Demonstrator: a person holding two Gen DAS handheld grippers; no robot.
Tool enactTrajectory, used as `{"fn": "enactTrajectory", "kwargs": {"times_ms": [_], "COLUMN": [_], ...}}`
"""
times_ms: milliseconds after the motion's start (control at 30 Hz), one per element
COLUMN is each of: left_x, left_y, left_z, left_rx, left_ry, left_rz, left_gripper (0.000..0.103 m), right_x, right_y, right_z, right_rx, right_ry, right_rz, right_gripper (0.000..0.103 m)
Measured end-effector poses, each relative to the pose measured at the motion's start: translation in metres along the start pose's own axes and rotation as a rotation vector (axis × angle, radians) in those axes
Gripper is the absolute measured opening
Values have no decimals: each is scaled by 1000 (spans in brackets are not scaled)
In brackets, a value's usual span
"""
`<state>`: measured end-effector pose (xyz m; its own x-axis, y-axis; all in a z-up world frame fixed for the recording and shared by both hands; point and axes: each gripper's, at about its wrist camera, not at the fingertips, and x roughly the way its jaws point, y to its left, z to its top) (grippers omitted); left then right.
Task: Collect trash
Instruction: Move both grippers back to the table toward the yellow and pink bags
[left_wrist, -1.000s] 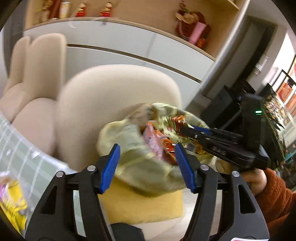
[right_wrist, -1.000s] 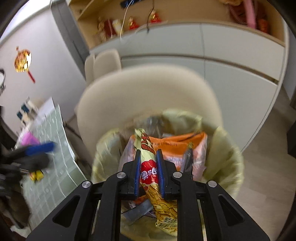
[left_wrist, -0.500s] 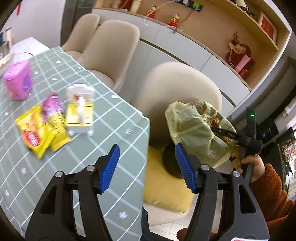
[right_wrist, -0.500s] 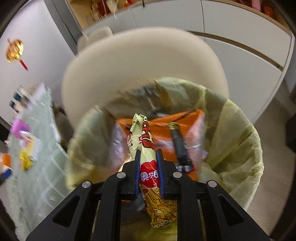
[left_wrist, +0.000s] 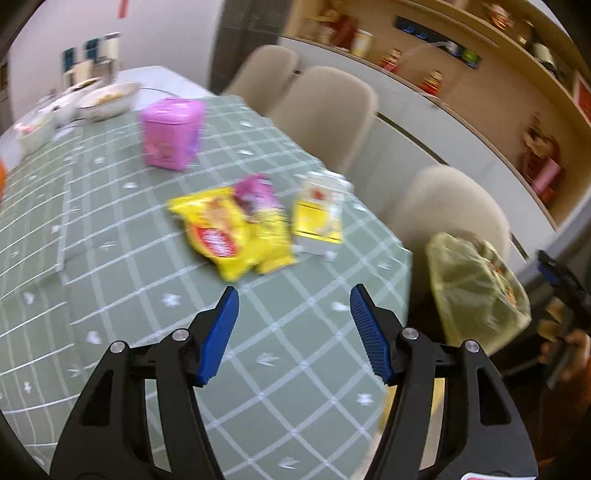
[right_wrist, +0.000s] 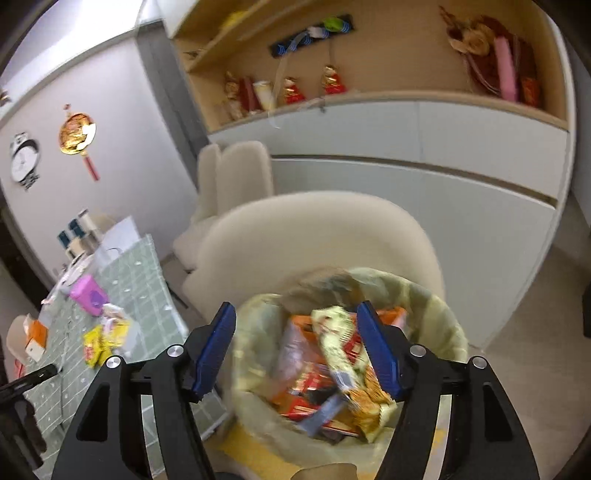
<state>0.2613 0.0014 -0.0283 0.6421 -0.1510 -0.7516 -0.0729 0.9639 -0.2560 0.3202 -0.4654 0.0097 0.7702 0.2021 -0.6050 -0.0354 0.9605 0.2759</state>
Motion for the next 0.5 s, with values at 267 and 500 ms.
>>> {"fn": "enactTrajectory", "kwargs": {"times_ms": [267,500], "left_x": [-16,-10], "left_y": [52,78], "left_z": [4,4], "left_rx": [-43,-108], "left_ry": [-79,-51], "left_rz": [114,121], "left_gripper": [60,60], "right_x": [20,54], "right_y": [89,160], "right_z": [-7,-33], "right_rx": [-129,-243], "right_ry": [20,110], "right_rz": [179,295], "right_gripper": [64,64]}}
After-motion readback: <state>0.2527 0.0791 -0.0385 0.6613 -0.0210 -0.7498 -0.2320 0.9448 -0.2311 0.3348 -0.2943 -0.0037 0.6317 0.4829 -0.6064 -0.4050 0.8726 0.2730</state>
